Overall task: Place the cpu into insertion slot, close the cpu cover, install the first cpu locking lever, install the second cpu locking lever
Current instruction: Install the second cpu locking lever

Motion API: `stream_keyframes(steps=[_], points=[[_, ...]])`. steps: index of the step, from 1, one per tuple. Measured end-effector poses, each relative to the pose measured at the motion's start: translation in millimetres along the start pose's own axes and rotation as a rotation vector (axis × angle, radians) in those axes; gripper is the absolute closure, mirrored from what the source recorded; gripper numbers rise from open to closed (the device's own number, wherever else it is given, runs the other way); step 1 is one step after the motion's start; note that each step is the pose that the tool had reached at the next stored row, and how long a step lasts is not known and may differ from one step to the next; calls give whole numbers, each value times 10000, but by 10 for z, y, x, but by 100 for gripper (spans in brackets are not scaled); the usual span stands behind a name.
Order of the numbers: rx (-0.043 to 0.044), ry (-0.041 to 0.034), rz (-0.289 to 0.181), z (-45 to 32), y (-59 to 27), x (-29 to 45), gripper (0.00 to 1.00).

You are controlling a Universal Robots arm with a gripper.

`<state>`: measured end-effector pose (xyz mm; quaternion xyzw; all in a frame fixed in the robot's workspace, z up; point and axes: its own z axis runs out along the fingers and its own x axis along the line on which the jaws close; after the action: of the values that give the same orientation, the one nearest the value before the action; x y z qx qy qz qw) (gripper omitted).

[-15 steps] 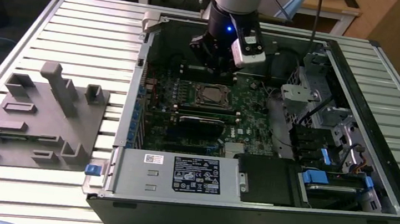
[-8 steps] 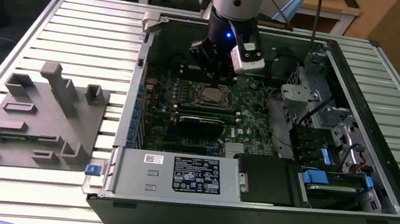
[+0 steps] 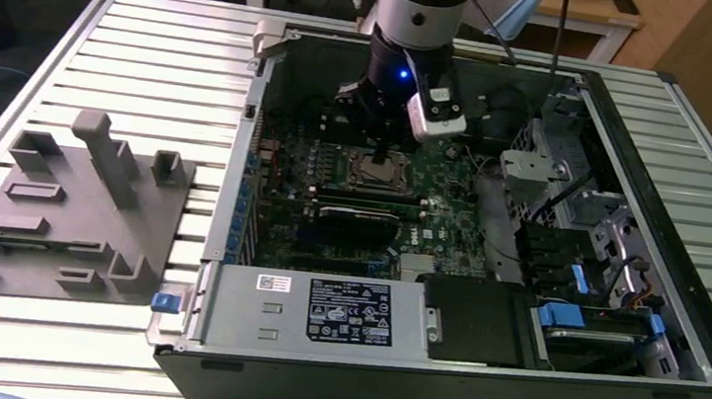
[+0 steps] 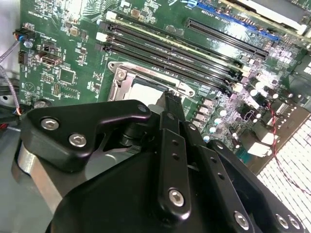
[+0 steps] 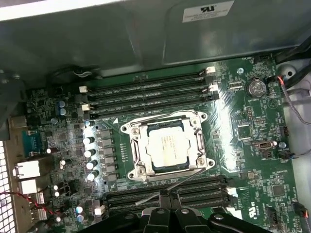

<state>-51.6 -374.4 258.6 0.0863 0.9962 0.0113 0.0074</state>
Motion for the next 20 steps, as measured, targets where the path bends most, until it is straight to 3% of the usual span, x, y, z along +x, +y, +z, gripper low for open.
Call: stream_keyframes(steps=[12,20], points=[[0,0,0,126,-80,16,89],[-68,12,-47,199,-101,120,89]])
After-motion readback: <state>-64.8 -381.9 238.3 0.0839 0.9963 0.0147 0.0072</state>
